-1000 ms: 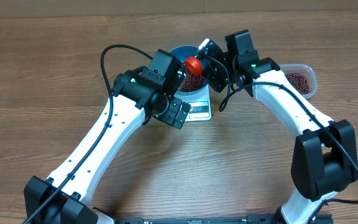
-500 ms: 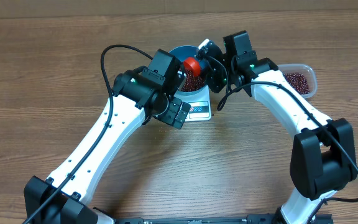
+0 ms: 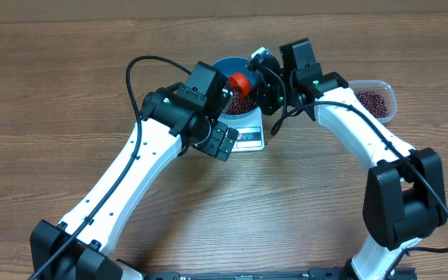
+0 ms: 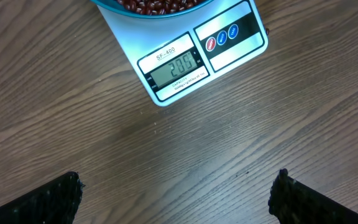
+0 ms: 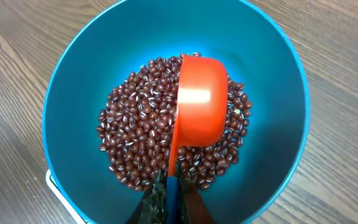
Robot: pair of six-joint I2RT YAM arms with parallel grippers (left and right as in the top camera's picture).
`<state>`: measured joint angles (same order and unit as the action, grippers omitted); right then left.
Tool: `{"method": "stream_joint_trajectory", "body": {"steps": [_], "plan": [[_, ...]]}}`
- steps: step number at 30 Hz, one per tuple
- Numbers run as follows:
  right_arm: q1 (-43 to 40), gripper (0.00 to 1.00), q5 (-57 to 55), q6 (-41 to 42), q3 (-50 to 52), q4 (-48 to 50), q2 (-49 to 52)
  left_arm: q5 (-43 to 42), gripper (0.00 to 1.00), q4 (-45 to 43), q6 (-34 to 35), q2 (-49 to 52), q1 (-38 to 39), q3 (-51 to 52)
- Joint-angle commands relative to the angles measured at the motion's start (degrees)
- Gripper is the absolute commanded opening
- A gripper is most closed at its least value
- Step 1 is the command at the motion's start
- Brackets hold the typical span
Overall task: Scoop item into bowl and weigh 150g on scale
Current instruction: 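Carry the red cup over the teal bowl and tilt to pour, then hold the red cup tilted over the teal bowl with the right gripper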
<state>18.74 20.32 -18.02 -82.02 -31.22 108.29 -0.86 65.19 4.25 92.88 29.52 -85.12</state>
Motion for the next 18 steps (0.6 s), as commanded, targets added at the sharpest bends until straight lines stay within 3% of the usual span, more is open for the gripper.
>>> {"method": "stream_joint_trajectory", "body": {"steps": [1,18], "plan": [[-1.4,0.04,3.6,3.3,-2.6,0.0,-0.7,0.2,1.00,0.2,-0.9,-0.6,0.1,-0.5],[-8.1,0.04,20.1,10.8,-3.6,-0.2,-0.9,0.2,1.00,0.2,-0.9,-0.6,0.1,-0.5]]}}
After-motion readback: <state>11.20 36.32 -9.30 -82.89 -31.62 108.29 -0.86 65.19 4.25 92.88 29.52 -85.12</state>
